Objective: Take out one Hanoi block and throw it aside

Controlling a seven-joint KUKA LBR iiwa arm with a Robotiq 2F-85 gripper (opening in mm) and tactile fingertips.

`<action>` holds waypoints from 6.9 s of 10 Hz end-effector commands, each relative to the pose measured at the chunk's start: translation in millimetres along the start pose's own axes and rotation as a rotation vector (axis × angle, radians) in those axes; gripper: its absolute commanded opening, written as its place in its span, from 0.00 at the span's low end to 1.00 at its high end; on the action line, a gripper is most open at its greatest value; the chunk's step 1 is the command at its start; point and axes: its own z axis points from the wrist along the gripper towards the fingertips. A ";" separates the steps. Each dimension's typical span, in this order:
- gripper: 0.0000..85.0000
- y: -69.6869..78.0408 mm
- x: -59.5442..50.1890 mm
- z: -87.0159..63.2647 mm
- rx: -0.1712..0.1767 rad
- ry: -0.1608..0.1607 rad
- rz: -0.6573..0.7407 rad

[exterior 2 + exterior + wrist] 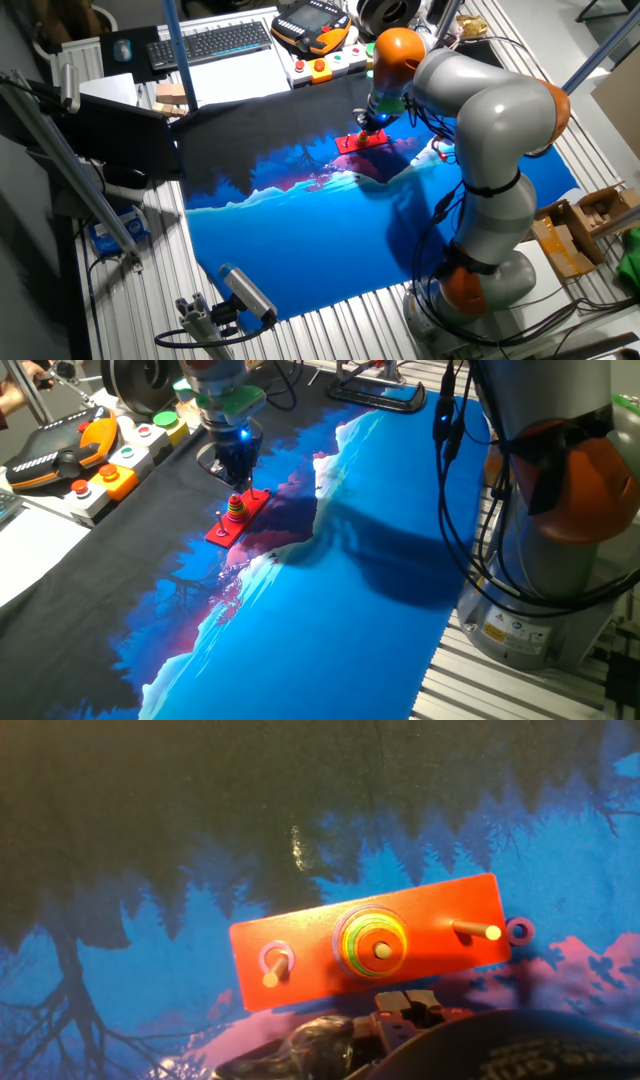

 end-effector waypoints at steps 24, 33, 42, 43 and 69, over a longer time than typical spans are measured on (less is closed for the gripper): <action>0.54 6.9 -16.5 31.2 -0.028 -0.039 -0.054; 0.52 4.6 -21.4 42.0 -0.032 -0.037 -0.063; 0.28 4.4 -22.6 42.6 -0.027 -0.045 -0.077; 0.20 4.2 -22.8 41.1 -0.019 -0.046 -0.085; 0.01 -105.3 -38.0 18.2 0.002 -0.049 -0.115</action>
